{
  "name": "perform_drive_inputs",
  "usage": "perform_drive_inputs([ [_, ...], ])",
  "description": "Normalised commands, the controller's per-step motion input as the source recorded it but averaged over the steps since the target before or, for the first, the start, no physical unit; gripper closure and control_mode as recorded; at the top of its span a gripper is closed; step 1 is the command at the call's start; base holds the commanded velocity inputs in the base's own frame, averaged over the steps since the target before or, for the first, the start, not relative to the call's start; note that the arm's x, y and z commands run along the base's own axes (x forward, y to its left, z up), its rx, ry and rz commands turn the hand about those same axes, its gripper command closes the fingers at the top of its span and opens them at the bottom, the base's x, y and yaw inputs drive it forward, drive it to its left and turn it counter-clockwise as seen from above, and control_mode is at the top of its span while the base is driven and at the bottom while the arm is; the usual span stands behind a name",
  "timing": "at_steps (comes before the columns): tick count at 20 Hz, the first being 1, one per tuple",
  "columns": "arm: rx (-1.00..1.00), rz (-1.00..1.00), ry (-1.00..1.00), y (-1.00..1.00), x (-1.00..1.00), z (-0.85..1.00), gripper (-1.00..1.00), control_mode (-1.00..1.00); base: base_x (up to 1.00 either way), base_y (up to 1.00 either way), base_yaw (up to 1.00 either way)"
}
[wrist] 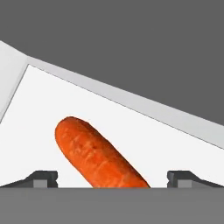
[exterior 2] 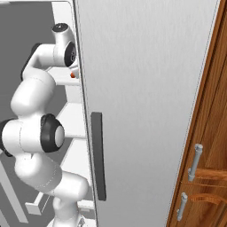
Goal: Take the carrot and bell pepper out of the freezer and place them in the tupperware container on the counter. Then put the tupperware containing the vegetables back in the freezer.
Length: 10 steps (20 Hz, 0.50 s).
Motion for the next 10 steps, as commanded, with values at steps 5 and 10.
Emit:
perform_drive_inputs([
  [5, -0.04, 0.00, 0.11, 0.06, 0.46, -0.14, -1.00, -1.00, 0.00, 0.00, 0.00],
  [10, -0.04, 0.00, 0.08, 0.13, 0.36, -0.09, -1.00, -1.00, 0.00, 0.00, 0.00],
])
